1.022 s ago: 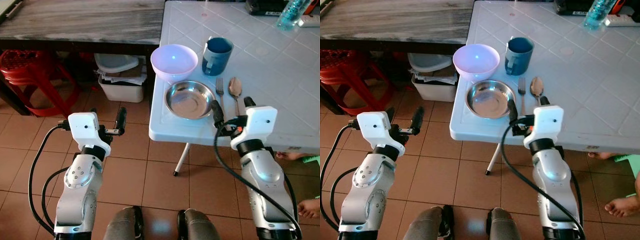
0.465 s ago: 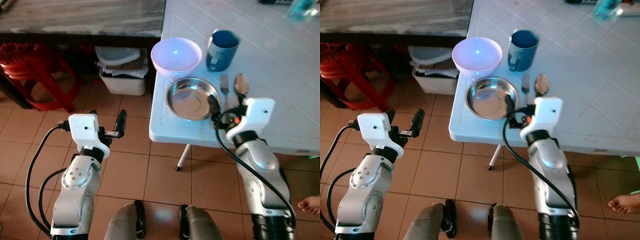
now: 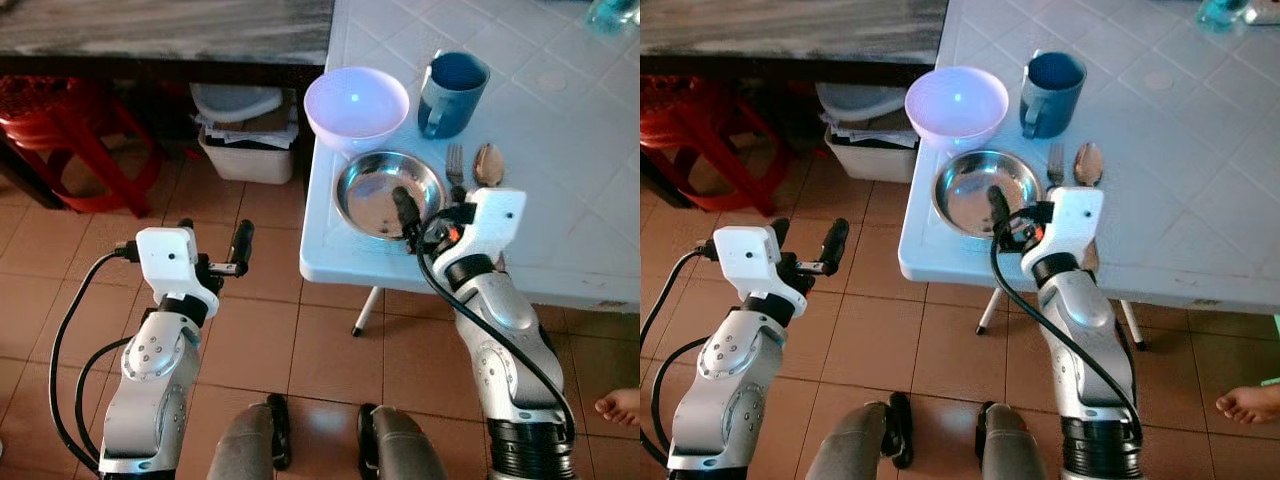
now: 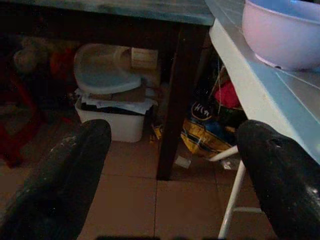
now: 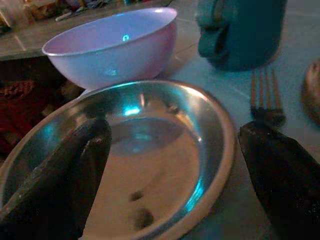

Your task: Setting the table

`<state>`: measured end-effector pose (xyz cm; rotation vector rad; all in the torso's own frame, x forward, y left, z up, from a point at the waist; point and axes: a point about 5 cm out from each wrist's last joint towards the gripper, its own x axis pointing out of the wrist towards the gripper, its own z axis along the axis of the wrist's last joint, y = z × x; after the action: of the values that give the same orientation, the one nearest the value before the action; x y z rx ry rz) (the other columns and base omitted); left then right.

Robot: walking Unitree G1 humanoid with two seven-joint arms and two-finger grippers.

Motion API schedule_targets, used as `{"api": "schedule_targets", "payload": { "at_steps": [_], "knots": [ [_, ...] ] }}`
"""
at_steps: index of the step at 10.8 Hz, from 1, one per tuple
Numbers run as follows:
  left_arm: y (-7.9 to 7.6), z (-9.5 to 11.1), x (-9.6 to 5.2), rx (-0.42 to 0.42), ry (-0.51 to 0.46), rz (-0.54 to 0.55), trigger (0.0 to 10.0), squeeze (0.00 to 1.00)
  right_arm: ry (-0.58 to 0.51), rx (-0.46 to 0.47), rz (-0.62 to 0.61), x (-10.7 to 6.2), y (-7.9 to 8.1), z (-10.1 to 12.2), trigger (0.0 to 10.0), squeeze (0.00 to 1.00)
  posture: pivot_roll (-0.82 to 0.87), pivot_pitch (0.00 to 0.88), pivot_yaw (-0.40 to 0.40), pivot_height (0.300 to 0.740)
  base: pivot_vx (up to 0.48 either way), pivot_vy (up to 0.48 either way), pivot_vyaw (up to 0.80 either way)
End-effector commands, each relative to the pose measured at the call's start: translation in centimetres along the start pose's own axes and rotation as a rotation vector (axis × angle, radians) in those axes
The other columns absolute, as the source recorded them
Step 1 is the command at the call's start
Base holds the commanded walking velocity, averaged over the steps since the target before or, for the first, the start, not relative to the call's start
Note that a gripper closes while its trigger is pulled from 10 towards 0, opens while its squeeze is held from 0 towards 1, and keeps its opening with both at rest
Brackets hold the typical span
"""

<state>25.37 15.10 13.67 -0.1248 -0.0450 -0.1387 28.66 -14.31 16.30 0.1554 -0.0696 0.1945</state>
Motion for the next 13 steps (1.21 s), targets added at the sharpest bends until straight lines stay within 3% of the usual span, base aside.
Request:
{"api": "schedule_targets", "payload": {
  "at_steps": [1, 5, 6, 7, 8, 9, 10, 13],
  "knots": [
    [0.1, 0.1, -0.4, 0.007, 0.005, -0.007, 10.0, 0.0, 0.044, 0.024, -0.006, -0.3, 0.0, -0.8, 10.0, 0.0, -0.02, 0.27, 0.055, 0.74, 0.0, 0.0, 0.0],
    [0.0, 0.0, -0.4, 0.005, 0.009, -0.012, 10.0, 0.0, 0.122, 0.087, -0.001, -0.4, 0.2, -1.7, 10.0, 0.0, -0.02, 0.275, 0.053, 0.74, 0.0, 0.0, 0.0],
    [-0.2, 0.0, -0.5, 0.0, 0.01, -0.025, 10.0, 0.0, 0.14, 0.106, -0.006, -0.5, 0.2, -2.0, 4.5, 0.0, -0.02, 0.277, 0.052, 0.74, 0.0, 0.0, 0.0],
    [-0.5, -0.1, -0.6, -0.021, 0.016, -0.071, 10.0, 0.0, 0.157, 0.14, -0.018, -0.5, 0.1, -2.2, 0.0, 0.0, -0.02, 0.278, 0.052, 0.74, 0.0, 0.0, 0.0],
    [-1.5, -0.3, -1.1, -0.056, 0.03, -0.18, 10.0, 0.0, 0.193, 0.145, -0.036, -0.5, -0.1, -2.5, 0.0, 0.0, -0.02, 0.277, 0.049, 0.74, 0.0, 0.0, 0.0],
    [-1.6, -0.4, -1.2, -0.063, 0.035, -0.196, 10.0, 0.0, 0.199, 0.148, -0.04, -0.5, -0.1, -2.6, 0.0, 0.0, -0.02, 0.277, 0.049, 0.74, 0.0, 0.0, 0.0],
    [-1.7, -0.8, -1.7, -0.098, 0.069, -0.284, 10.0, 0.0, 0.239, 0.163, -0.072, -0.6, -0.5, -3.0, 0.0, 0.0, -0.03, 0.278, 0.049, 0.74, 0.0, 0.0, 0.0],
    [-1.2, -1.2, -2.0, -0.092, 0.103, -0.322, 10.0, 0.0, 0.309, 0.204, -0.139, -1.1, -1.2, -3.9, 0.0, 0.0, -0.03, 0.278, 0.052, 0.74, 0.0, 0.0, 0.0]
  ]
}}
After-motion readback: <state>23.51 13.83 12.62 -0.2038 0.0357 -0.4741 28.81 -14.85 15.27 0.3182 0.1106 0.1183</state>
